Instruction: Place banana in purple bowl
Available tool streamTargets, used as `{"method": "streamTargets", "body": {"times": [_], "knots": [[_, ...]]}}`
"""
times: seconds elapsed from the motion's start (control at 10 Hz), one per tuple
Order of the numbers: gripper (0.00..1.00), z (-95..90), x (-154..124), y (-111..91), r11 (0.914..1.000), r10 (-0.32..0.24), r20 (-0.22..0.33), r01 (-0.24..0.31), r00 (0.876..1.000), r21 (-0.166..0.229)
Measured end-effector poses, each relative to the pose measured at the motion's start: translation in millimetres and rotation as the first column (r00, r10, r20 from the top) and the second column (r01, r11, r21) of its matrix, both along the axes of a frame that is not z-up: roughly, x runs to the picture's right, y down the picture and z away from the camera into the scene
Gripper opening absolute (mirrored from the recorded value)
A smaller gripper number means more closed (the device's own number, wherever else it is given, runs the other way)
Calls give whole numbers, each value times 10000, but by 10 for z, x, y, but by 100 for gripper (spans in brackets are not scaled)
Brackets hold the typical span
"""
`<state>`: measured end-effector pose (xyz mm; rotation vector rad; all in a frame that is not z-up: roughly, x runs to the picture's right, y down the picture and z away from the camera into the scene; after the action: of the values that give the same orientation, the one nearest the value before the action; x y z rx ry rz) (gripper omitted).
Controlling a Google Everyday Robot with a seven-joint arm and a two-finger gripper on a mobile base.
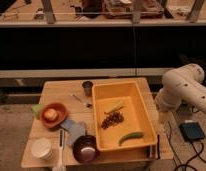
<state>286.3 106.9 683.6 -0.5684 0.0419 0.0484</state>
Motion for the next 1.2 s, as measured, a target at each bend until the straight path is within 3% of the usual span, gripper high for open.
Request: {"method": "streamTargets", "body": {"times": [0.7, 0.9, 1.2], "knots": [[65, 6, -2, -4, 10000, -3, 40, 3, 10000, 0], [65, 20, -45, -86, 9996, -206, 448, 198, 9988, 188], [65, 283, -281, -561, 9957, -872, 1711, 804, 9814, 466]]}}
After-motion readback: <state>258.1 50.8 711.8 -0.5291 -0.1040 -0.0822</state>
